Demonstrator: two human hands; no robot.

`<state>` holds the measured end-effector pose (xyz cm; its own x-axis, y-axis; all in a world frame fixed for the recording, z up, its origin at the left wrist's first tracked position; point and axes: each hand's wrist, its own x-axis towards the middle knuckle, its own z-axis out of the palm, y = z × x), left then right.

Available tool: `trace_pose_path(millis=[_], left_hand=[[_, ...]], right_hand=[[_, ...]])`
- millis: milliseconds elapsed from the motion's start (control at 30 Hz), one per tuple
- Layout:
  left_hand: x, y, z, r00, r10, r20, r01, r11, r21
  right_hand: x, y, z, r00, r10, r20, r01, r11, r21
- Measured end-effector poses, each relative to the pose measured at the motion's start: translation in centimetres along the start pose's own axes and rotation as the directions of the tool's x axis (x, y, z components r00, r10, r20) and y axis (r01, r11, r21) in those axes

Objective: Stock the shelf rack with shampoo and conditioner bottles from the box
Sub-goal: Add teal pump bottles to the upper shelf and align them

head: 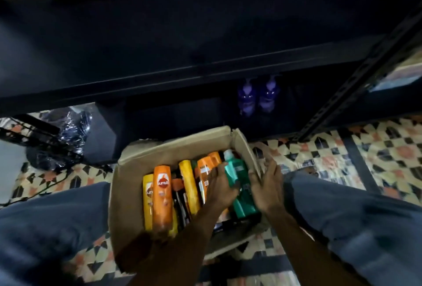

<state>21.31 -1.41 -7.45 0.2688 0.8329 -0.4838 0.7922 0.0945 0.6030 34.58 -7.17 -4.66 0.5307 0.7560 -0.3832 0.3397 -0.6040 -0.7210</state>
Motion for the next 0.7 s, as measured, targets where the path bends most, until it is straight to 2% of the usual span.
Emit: trace_pose_path(millis=[100,200,300,367,500,600,700], left_hand=[[2.5,-0.4,1.3,0.998,-0.063,0.023,0.062,0.998,0.029],[3.9,-0.3,1.8,0.996,-0.07,0.052,0.062,0.99,0.129],[4.8,0.0,2.2,0.994,-0.073,0.076,0.051,0.966,0.254],[5.0,0.3,2.4,0.993,-0.09,0.082,0.064,0.958,0.279],[4.1,1.4,3.1,0.99,-0.041,0.134,0.011,0.975,0.22],[3.2,2.0,3.2,0.997,-0.002,0.082,-0.009,0.991,0.137],[2.7,2.1,3.4,0.993,-0.107,0.044,0.109,0.993,-0.044]], right_hand=[[-0.5,-0.2,0.3,0.999,-0.035,0.011,0.033,0.987,0.154],[-0.5,-0.6,0.6,0.996,-0.078,0.049,0.068,0.98,0.184],[0.0,-0.2,0.5,0.994,-0.049,0.103,0.024,0.973,0.23],[0.2,0.1,0.1,0.992,-0.039,0.123,0.008,0.97,0.242],[0.1,0.1,0.1,0.99,-0.027,0.138,-0.006,0.972,0.233],[-0.1,-0.4,0.1,0.989,-0.02,0.145,-0.014,0.973,0.231],[-0.2,-0.4,0.2,0.989,-0.016,0.148,-0.022,0.968,0.25]])
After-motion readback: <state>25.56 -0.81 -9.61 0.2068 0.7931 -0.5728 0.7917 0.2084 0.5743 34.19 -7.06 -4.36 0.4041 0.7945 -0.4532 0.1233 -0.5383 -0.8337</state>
